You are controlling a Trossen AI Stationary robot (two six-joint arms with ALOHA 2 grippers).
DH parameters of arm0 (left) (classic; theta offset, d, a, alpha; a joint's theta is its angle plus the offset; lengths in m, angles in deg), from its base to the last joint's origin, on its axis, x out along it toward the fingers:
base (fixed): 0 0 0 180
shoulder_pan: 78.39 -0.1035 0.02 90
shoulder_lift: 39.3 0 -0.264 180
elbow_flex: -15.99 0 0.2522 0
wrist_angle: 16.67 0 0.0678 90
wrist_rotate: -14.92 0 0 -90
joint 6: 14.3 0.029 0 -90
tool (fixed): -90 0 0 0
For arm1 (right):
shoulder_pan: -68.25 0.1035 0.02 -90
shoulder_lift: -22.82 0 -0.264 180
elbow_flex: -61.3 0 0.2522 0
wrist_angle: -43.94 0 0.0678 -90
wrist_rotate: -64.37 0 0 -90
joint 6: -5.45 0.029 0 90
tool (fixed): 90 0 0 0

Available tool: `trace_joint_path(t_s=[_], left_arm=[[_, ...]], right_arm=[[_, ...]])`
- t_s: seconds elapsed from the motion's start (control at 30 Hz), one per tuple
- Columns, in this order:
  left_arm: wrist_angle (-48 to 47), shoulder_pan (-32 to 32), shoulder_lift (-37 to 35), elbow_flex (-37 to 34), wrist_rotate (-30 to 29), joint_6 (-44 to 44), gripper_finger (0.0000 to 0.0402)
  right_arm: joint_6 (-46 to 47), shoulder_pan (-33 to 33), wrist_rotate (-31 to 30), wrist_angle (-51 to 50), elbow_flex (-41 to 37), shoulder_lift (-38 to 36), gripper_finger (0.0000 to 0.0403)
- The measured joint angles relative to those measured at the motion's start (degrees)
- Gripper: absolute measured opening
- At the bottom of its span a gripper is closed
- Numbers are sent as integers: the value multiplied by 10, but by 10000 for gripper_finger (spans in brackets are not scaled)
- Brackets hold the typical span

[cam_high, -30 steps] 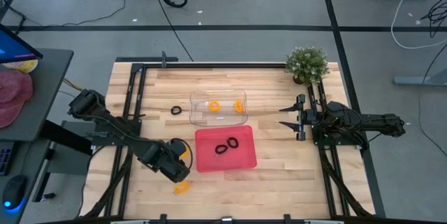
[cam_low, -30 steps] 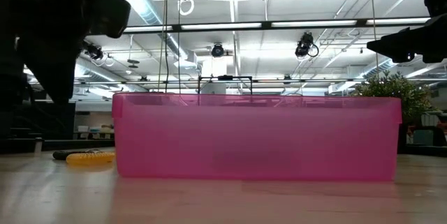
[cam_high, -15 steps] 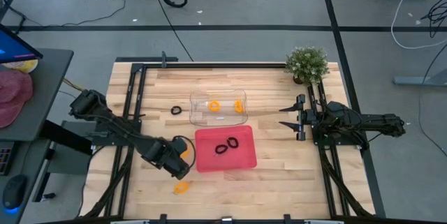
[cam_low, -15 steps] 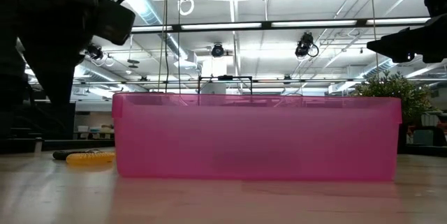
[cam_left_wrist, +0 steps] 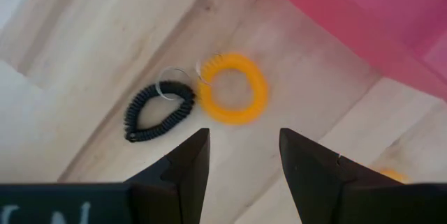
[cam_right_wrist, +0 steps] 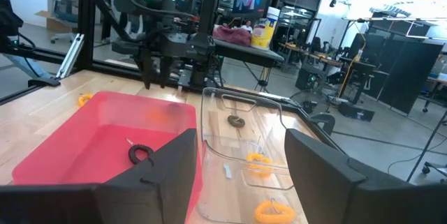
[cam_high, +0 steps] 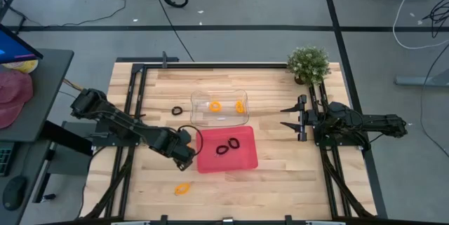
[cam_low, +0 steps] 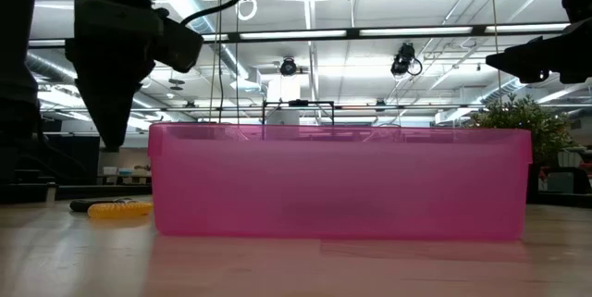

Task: Sort spring keychains
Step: Put the black spring keychain into the red bin

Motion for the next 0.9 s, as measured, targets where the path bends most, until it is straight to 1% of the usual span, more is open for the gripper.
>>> trace_joint_path(t_s=[0.33,0.63,0.9], left_arm=[[-5,-28,0,0,0,47,177],[-14,-47,0,0,0,54,177],[-17,-47,0,0,-4,47,177]], right_arm=[[0,0,0,0,0,0,222],[0,0,0,0,0,0,222],[0,0,0,0,0,0,222]])
